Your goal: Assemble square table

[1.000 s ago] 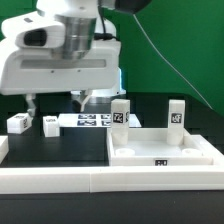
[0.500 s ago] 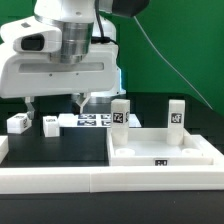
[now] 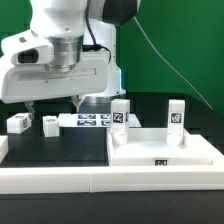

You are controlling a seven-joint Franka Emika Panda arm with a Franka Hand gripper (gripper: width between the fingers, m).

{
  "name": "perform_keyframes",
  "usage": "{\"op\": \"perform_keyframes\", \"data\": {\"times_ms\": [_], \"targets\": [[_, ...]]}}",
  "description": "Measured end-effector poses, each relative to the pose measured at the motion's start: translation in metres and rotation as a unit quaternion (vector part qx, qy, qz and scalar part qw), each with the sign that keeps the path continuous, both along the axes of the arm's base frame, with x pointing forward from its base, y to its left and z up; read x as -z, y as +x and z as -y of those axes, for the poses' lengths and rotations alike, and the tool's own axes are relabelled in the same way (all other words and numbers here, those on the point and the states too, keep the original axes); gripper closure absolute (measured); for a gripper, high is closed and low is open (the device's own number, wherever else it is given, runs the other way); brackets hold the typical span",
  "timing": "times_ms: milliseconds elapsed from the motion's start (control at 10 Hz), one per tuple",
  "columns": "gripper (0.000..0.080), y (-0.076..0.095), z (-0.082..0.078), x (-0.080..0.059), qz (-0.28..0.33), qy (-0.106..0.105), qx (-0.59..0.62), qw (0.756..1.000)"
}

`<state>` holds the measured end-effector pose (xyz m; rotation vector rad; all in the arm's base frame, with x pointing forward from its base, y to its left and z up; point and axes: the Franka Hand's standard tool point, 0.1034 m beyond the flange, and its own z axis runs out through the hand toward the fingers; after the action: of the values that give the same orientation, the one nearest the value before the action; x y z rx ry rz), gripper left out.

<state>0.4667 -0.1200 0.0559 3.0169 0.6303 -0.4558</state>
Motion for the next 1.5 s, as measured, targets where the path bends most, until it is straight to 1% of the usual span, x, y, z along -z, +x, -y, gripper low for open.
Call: {"op": "perform_keyframes", "data": {"times_ms": [100, 500, 600, 700, 800, 900, 1000, 1100, 1200, 1300, 1400, 1500], "targets": [[0.0151, -0.003, 0.001, 0.004, 0.008, -0.001, -0.001, 1.0], [0.0151, -0.005, -0.002, 0.006, -0.007, -0.002, -0.001, 1.0], [0.0151, -0.012, -0.005, 0.007, -0.045, -0.013, 0.011, 0.999], [0.0151, -0.013, -0.001, 0.013, -0.06, -0.031, 0.033, 0.997], [0.0151, -0.02, 0.003, 0.017, -0.092, -0.043, 0.031, 0.994], [0.0151, -0.023, 0.002, 0.019, -0.129, -0.051, 0.031, 0.99], [0.0151, -0.02, -0.001, 0.021, -0.155, -0.055, 0.029, 0.986], [0.0151, -0.021, -0.003, 0.022, -0.178, -0.059, 0.027, 0.982], [0.0151, -0.025, -0.004, 0.025, -0.212, -0.064, 0.027, 0.975], [0.0151, -0.027, 0.002, 0.031, -0.236, -0.073, 0.024, 0.969], [0.0151, -0.034, 0.007, 0.033, -0.261, -0.078, 0.025, 0.962], [0.0151, -0.042, 0.013, 0.035, -0.294, -0.088, 0.025, 0.951]]}}
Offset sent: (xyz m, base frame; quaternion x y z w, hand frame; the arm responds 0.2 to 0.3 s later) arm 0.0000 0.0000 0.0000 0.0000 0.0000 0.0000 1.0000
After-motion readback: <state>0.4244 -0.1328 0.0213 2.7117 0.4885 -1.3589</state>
